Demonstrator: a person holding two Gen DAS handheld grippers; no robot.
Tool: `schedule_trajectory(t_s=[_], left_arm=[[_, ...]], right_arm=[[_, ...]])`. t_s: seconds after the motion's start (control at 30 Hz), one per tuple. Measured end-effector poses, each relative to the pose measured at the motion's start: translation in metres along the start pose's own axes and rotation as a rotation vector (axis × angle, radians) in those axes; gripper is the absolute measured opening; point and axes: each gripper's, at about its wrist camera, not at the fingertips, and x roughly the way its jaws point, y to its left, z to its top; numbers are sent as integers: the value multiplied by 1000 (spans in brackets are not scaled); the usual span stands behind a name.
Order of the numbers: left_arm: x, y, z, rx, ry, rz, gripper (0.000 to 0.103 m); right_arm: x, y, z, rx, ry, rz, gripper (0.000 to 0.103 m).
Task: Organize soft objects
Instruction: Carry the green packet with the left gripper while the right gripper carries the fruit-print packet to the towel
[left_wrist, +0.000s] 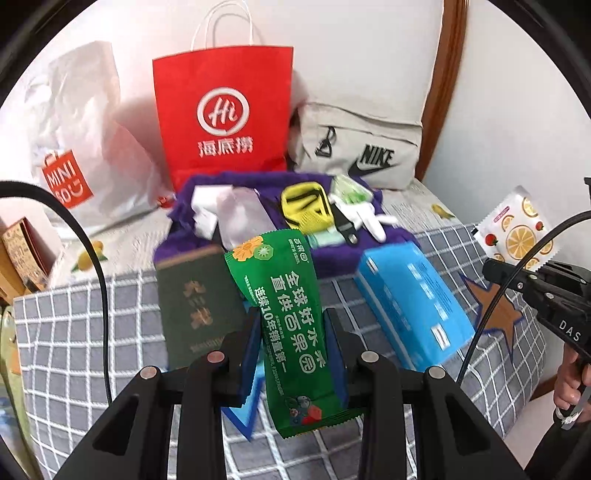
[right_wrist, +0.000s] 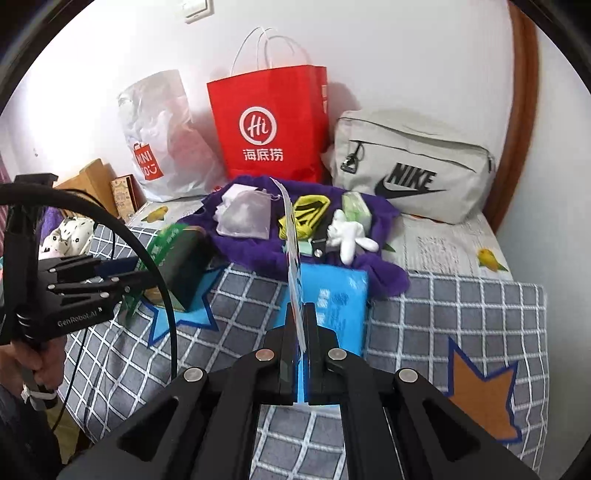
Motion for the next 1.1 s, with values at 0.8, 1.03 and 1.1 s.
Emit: schedule_trajectory(t_s=[0.8, 1.03, 1.1], left_arm=[[46, 31, 93, 2, -54, 8, 32], [70, 38, 123, -9, -56, -7, 32], [79, 41, 128, -20, -46, -19, 32]], right_arm=[[85, -12, 92, -34, 4, 24, 2], [112, -15, 118, -37, 18, 38, 2], [122, -17, 124, -34, 24, 38, 2]])
